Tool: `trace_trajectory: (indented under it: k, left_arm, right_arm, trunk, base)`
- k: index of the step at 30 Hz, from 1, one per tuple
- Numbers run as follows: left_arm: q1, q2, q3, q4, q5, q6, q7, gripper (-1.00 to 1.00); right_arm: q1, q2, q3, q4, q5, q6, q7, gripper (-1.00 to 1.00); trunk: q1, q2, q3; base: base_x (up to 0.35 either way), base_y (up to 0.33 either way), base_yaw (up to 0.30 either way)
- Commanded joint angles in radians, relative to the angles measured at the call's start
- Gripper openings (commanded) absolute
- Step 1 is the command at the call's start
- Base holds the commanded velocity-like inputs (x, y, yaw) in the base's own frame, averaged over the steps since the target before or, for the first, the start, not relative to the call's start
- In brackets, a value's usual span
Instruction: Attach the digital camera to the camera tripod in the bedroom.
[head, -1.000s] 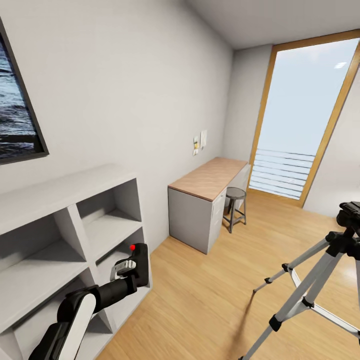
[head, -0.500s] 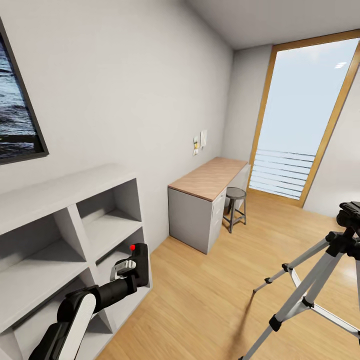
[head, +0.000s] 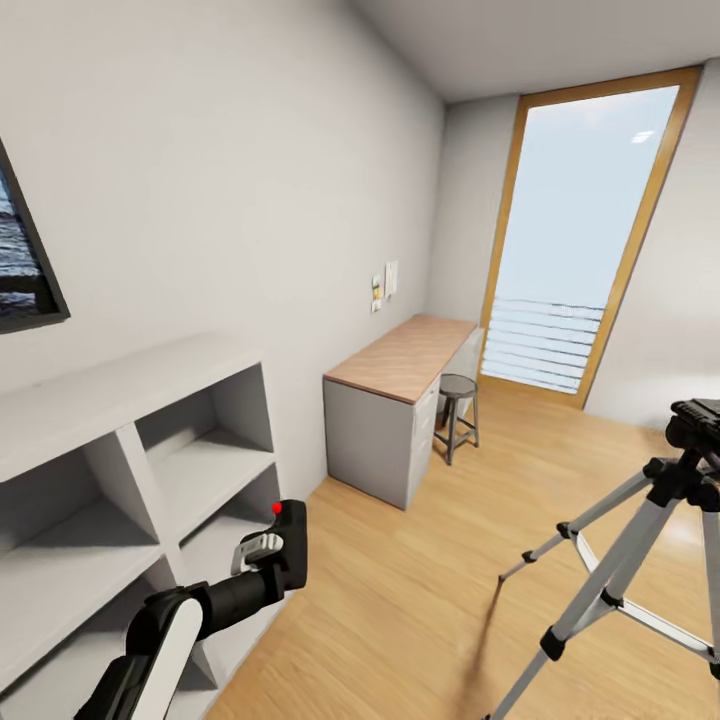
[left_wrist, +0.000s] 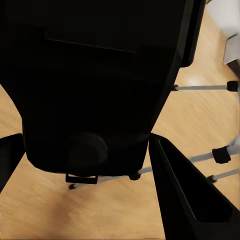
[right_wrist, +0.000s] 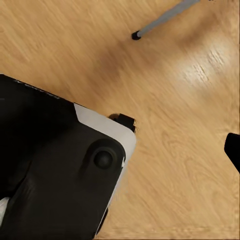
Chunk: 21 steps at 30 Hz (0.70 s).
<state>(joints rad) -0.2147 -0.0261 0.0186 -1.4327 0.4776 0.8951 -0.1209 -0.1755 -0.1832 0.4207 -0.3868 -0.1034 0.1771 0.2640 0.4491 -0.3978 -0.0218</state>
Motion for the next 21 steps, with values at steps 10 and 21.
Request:
trace_trajectory:
  k: [10, 21]
  left_arm:
    - [0.000, 0.000, -0.027, 0.000, -0.007, 0.007, -0.006, -1.00]
    - [0.000, 0.001, -0.030, 0.000, -0.007, 0.007, -0.005, -1.00]
  right_arm:
    - [-0.001, -0.001, 0.009, -0.005, -0.008, 0.019, -0.011, 1.00]
    - [-0.002, -0.001, 0.007, -0.004, -0.013, 0.023, -0.011, 1.00]
  trunk:
    - [0.001, -0.002, 0.004]
    - [0.001, -0.002, 0.010]
  base:
    - [0.131, 0.262, -0.271]
    - [0.140, 0.263, -0.272]
